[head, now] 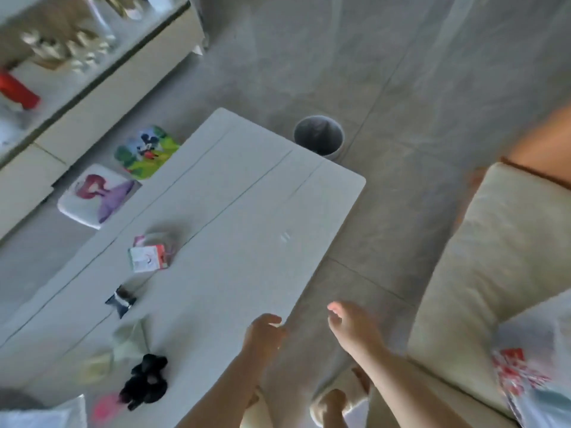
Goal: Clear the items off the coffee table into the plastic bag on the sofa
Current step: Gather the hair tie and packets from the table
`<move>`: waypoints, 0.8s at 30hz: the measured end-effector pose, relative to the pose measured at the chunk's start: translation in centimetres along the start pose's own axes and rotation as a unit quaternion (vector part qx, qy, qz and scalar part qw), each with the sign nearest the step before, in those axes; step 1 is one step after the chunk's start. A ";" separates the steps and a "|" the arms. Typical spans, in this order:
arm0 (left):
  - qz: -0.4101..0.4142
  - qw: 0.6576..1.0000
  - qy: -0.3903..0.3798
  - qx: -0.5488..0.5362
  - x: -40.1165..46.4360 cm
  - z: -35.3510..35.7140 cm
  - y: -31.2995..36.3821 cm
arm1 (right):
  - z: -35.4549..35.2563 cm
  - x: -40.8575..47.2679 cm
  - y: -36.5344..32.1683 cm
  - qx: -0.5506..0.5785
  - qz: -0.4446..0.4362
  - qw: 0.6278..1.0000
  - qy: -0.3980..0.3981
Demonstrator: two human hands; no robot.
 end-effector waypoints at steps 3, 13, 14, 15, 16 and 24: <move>-0.034 0.997 0.025 -0.060 0.9 -4.9 -5.4 | 4.5 0.6 -5.7 -0.033 -0.032 0.998 -0.033; -0.092 0.980 0.066 -0.165 2.3 -14.3 -22.2 | 17.9 0.2 -19.1 -0.127 -0.123 0.976 -0.126; -0.097 0.979 0.071 -0.167 2.3 -14.9 -23.5 | 19.0 0.0 -19.9 -0.134 -0.131 0.973 -0.132; -0.103 0.976 0.078 -0.173 2.4 -15.4 -24.8 | 20.1 -0.1 -20.7 -0.142 -0.139 0.970 -0.139; -0.110 0.974 0.086 -0.177 2.4 -15.9 -26.0 | 21.1 -0.2 -21.5 -0.150 -0.149 0.967 -0.143; -0.176 0.937 0.152 -0.262 4.3 -17.8 -33.2 | 30.1 -0.1 -26.3 -0.203 -0.233 0.925 -0.221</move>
Point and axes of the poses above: each hand's wrist, its own x-axis towards the middle knuckle, its own z-axis out of the palm, y = z × x, the point moved 3 cm from there along x, towards the middle knuckle, and after that the axes turned 5 degrees about x, right-handed, at the moved point
